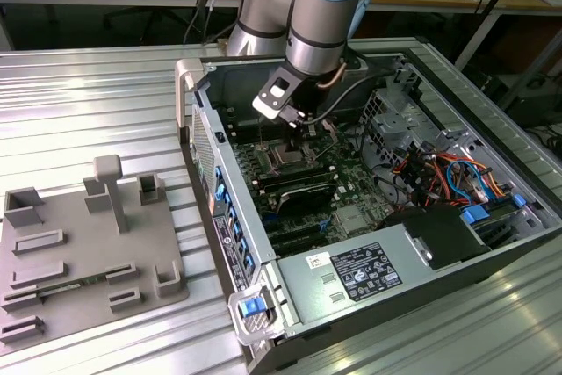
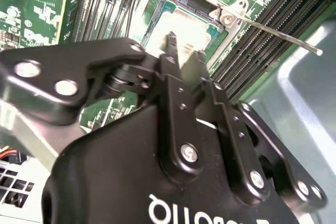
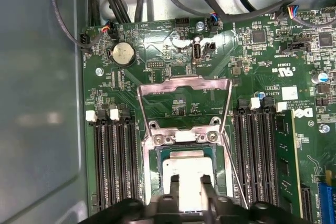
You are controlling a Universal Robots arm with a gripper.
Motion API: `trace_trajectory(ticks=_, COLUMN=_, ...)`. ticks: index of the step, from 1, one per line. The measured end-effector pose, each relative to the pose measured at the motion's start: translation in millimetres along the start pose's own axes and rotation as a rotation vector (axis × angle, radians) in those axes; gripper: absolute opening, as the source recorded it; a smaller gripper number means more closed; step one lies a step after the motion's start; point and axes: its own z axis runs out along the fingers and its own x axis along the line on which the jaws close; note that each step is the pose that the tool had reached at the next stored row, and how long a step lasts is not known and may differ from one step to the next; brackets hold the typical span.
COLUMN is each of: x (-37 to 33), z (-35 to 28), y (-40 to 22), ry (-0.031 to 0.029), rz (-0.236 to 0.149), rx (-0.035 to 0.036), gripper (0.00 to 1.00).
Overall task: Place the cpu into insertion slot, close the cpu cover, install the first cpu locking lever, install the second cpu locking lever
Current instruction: 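Place the cpu into insertion slot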
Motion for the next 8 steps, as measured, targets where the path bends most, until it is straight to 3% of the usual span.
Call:
trace_trajectory(ticks=2, x=0.0, z=-1.1, y=0.1, ry=0.0001, rz=0.0, rx=-0.0001, gripper=0.23)
trace_trajectory(ticks=3, x=0.0, z=-1.1, y=0.1, ry=0.0003, rz=0.0, rx=-0.0001, gripper=0.11)
trace_trajectory(ticks=8, x=0.0, z=-1.2, y=0.1, ry=0.0001, rz=0.0, rx=0.0, gripper=0.11)
